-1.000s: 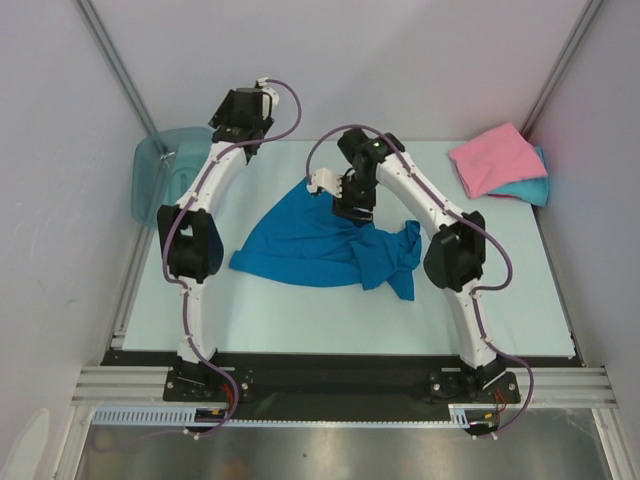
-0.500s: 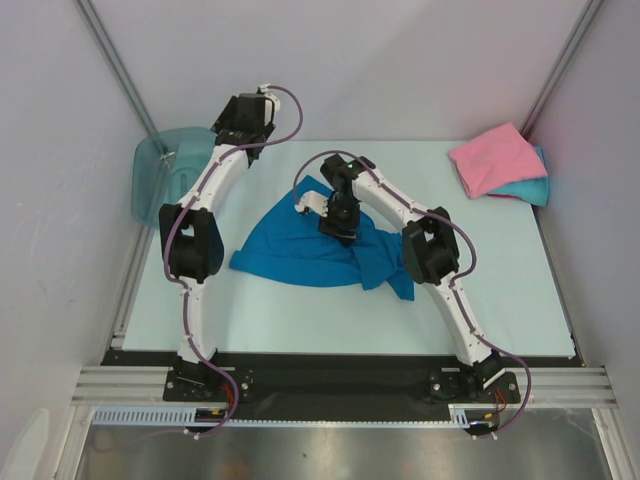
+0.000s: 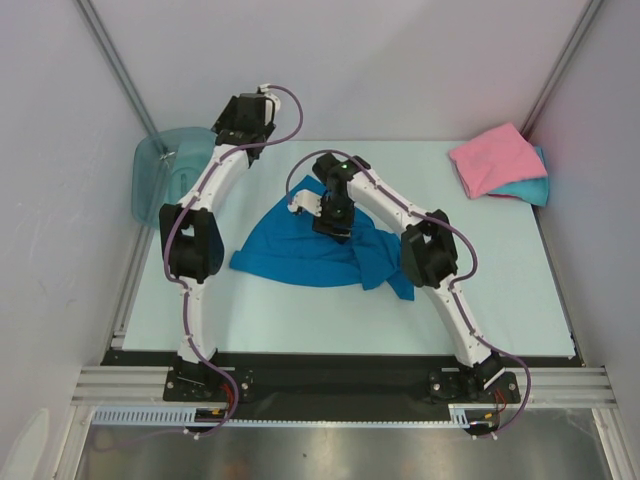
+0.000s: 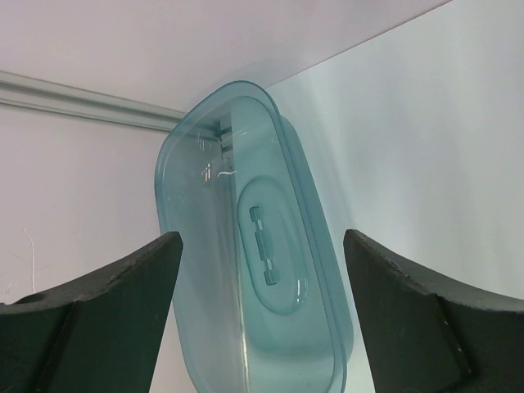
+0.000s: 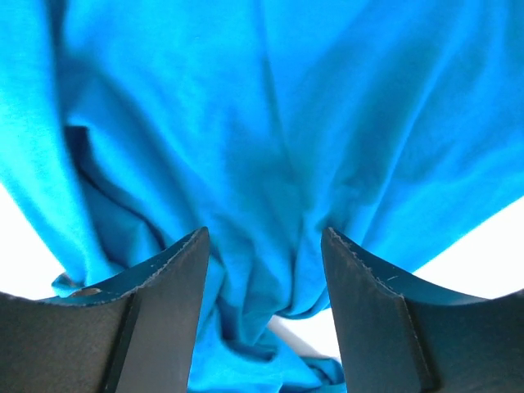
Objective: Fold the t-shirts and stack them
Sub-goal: Flatten the tshirt out
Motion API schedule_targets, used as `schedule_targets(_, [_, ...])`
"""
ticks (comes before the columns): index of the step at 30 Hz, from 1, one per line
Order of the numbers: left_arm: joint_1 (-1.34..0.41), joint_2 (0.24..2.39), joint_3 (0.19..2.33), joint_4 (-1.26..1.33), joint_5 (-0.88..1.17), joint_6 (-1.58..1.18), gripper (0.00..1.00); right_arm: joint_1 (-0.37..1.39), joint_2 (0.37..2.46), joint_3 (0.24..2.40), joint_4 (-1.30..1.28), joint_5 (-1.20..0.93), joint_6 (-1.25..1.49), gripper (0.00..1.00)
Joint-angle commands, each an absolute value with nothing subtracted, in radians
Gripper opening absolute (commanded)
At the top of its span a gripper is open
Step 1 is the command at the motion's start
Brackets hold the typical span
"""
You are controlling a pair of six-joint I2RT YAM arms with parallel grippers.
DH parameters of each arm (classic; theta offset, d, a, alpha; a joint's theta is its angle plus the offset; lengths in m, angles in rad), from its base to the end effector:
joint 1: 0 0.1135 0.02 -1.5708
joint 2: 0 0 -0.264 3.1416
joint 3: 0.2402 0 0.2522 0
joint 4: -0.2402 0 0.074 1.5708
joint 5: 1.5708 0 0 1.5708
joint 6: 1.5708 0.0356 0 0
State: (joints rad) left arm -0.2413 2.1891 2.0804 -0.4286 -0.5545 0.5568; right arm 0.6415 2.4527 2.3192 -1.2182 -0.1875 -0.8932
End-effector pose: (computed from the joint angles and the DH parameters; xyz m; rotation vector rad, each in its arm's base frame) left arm 0.5023 -0.1043 0.3083 0.4994 2.0518 0.7720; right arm 0.3952 0.3035 0.2018 -2.0295 2.0611 0.2299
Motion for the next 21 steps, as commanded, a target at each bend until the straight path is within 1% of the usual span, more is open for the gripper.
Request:
schedule_targets(1, [-0.252, 2.148, 2.076, -0.397, -0.561, 0.531, 0.86, 0.664, 2.367, 2.336, -1.302, -0.155, -0.916, 0.62])
schedule_targets(7, [-0.252, 2.141, 2.059, -0.391, -0.549, 0.515, 0.86, 0.676, 2.346, 2.335, -1.394, -0.121, -0.939, 0.62])
schedule_targets(11, [-0.252, 2.129, 2.039, -0.391, -0.543, 0.506, 0.86, 0.670, 2.327, 2.289, -1.394, -0.101, -0.933, 0.60])
schedule_targets(15, [-0.252, 2.115, 2.017, -0.385, -0.541, 0.503, 0.86, 0.658, 2.327, 2.254, -1.391, -0.101, -0.914, 0.56])
schedule_targets(21, [-0.252, 2.095, 1.987, -0.362, -0.543, 0.514, 0.86, 0.650, 2.330, 2.218, -1.382, -0.115, -0.902, 0.55])
